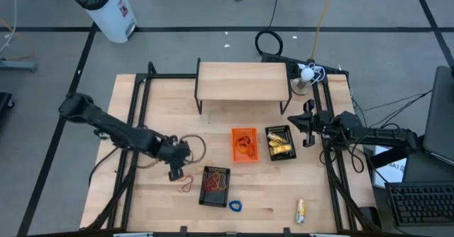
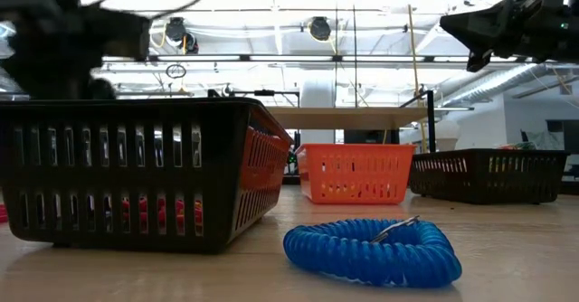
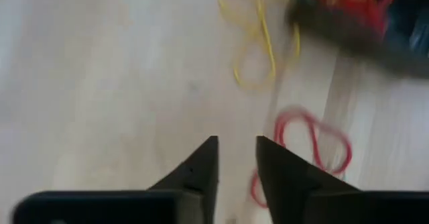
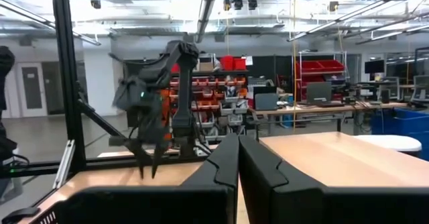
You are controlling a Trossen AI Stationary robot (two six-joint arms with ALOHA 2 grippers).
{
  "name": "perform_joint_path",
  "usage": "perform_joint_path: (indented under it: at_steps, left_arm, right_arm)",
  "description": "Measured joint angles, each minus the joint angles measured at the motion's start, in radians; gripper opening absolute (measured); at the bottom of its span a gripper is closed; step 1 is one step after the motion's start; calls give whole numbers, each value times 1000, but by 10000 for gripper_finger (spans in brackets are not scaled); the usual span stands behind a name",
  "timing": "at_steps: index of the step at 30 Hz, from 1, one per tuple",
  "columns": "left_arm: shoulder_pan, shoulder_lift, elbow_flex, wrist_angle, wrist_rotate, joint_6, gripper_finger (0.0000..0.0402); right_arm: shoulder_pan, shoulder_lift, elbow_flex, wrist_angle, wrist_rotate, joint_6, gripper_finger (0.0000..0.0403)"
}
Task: Pick & Place Office Desk Supplies
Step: Put the red rubber band into the bottom black bin
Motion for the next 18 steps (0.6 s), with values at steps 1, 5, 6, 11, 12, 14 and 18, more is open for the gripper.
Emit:
perform_joint_path:
  at_steps: [1, 5, 6, 11, 12, 14, 18]
  left_arm:
    - [-5, 29, 0, 3, 26, 1, 118]
    - [-30, 112, 0, 10, 93, 46, 173]
    - [-40, 121, 0, 10, 105, 64, 183]
    - [-91, 133, 0, 71, 67, 75, 210]
    - [-97, 133, 0, 95, 60, 61, 210]
    - [-105, 133, 0, 125, 47, 41, 207]
    - [-113, 136, 0, 129, 23, 11, 196]
  right_arm:
    - [0, 0, 0, 0, 0, 0, 0]
    - [0, 0, 0, 6, 0, 0, 0]
    - [0, 0, 0, 5, 0, 0, 0]
    - [0, 9, -1, 5, 0, 22, 0]
    - [0, 12, -1, 5, 0, 23, 0]
    - [0, 20, -1, 5, 1, 23, 0]
    - [0, 32, -1, 15, 2, 21, 0]
